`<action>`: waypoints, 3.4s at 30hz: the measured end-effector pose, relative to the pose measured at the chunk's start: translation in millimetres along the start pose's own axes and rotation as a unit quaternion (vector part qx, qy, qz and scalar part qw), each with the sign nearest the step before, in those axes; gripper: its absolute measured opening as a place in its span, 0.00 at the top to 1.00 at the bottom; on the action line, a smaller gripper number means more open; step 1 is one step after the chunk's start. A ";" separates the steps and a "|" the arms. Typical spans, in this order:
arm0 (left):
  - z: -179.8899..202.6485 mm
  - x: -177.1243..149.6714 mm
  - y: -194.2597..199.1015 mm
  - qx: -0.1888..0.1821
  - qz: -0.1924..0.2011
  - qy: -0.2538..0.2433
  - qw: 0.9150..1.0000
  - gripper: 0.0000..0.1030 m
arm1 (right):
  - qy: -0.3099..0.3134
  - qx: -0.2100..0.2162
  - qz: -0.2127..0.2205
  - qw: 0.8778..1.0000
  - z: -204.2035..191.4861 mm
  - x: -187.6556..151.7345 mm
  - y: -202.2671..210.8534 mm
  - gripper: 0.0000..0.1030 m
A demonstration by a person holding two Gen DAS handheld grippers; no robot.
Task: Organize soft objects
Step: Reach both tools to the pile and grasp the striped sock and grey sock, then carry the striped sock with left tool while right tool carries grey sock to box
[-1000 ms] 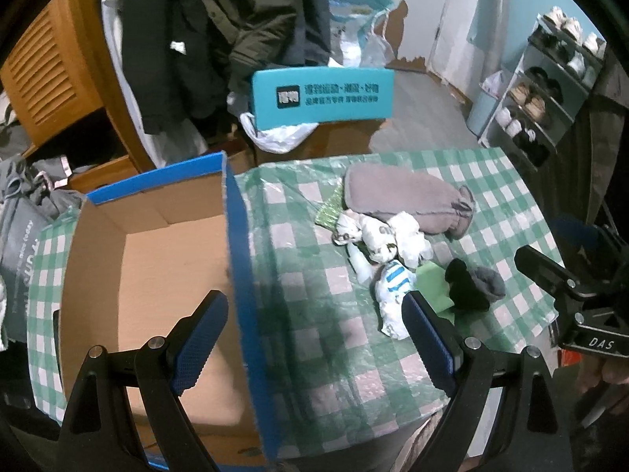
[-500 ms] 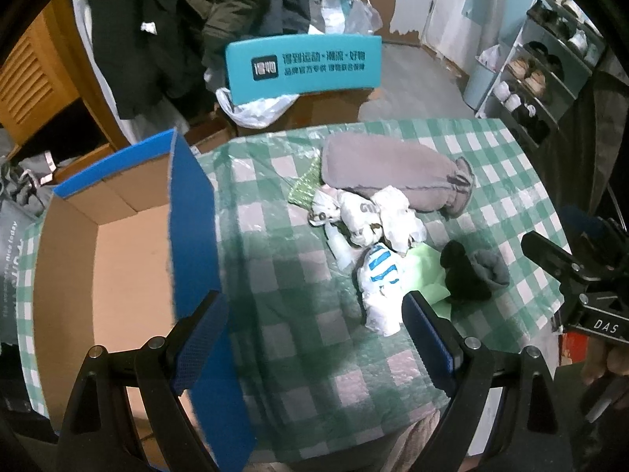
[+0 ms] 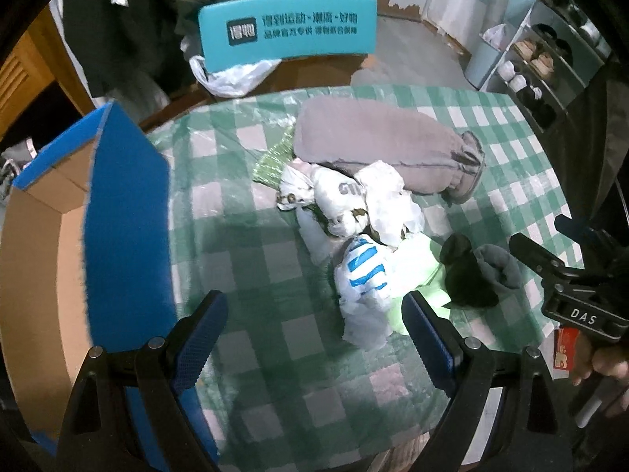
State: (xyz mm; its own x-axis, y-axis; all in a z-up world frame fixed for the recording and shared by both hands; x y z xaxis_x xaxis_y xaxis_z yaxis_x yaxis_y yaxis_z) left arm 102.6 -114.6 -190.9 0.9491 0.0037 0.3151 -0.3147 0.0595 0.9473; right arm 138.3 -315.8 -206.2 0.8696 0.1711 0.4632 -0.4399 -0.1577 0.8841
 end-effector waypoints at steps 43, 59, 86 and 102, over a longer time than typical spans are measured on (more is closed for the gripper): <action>21.7 -7.9 -68.0 -0.023 -0.050 -0.023 0.998 0.61 | 0.012 0.011 -0.080 0.997 15.4 -34.2 -43.7 0.68; 11.5 -12.3 -21.0 -0.017 -0.009 -0.037 0.999 0.61 | 0.030 0.031 -0.040 0.998 -18.3 -9.7 -2.7 0.68; -46.8 -19.3 76.4 -0.023 0.066 -0.025 0.997 0.61 | 0.092 0.110 0.014 0.990 -131.3 25.2 74.1 0.68; -102.8 -26.7 109.5 -0.004 0.104 0.003 0.995 0.61 | 0.140 0.155 0.021 0.978 -219.6 39.2 89.5 0.68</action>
State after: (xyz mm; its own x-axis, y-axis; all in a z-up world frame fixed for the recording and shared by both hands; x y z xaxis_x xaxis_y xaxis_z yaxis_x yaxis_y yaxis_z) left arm 44.3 -5.6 -101.5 0.8636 0.0225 0.5037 -0.5041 0.0655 0.8612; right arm 83.8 -109.6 -95.4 0.7370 0.4107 0.5367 -0.3473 -0.4511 0.8221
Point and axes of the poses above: each gripper's, at about its wrist camera, not at the fingertips, and y roughly against the way its jaws point, z to its right, x to its top, the point moved 9 cm from there along -y, roughly the way its jaws point
